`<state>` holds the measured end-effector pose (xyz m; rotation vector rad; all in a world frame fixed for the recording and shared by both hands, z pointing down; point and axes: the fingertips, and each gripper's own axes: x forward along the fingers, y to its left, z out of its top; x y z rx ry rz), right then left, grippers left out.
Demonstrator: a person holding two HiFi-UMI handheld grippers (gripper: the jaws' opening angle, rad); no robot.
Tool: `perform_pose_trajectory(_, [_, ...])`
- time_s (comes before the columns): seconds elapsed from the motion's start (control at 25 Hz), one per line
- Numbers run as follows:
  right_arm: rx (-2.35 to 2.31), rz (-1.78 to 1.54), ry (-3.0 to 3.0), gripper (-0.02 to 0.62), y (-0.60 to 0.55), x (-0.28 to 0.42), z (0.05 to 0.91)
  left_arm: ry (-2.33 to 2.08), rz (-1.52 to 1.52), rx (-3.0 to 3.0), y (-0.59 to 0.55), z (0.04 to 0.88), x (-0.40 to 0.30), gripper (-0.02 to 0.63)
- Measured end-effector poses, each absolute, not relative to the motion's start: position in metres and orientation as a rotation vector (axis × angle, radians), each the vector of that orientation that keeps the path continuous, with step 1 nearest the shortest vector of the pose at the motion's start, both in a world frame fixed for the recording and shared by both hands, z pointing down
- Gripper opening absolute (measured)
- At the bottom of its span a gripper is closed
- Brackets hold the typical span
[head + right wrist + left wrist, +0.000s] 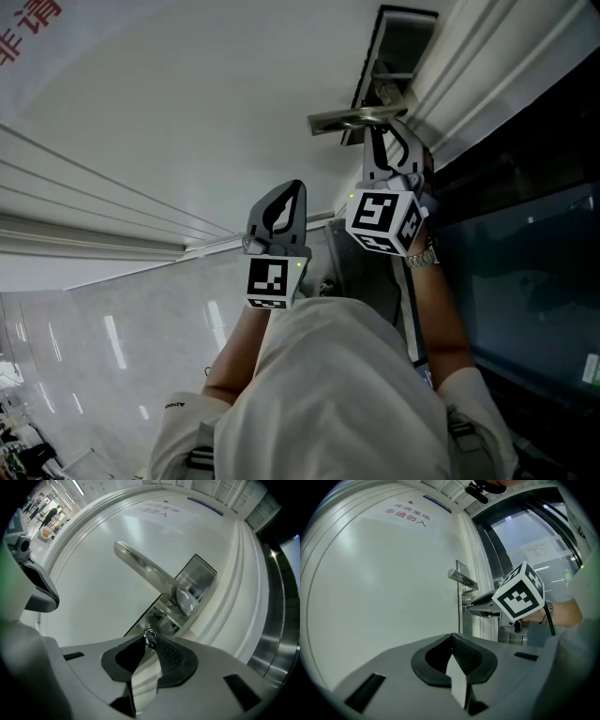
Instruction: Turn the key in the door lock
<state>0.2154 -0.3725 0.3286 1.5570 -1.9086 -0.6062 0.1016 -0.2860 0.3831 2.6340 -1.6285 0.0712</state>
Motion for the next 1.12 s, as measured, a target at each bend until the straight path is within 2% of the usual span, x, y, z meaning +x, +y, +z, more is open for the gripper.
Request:
perform_pose_trajectory(0.76, [1.606, -0.522, -1.955, 0.061, -0.3731, 0.2174, 0.3284, -1.623, 0.092, 2.626, -0.2895, 0.3887, 0.1054, 0.009])
perform_pose_trajectory(0.8, [1.614, -0.483, -1.988, 0.05, -0.3732, 0.2174, 0.3286, -1.625, 0.095, 2.626, -0.2887, 0.3886, 0.1054, 0.008])
perform_pose_trajectory(0.84, [1.627, -0.431, -2.033, 0.008, -0.3733, 0.2175, 0.3287, -1.628, 0.097, 2.624, -0.2881, 0.3886, 0.1052, 0.009])
perform_pose_trajectory(1.12, [1.687, -0.313, -2.145, 0.008, -0.3748, 0.2173, 0.3284, -1.664, 0.106, 2.613, -0.2844, 0.386, 0.1017, 0.008])
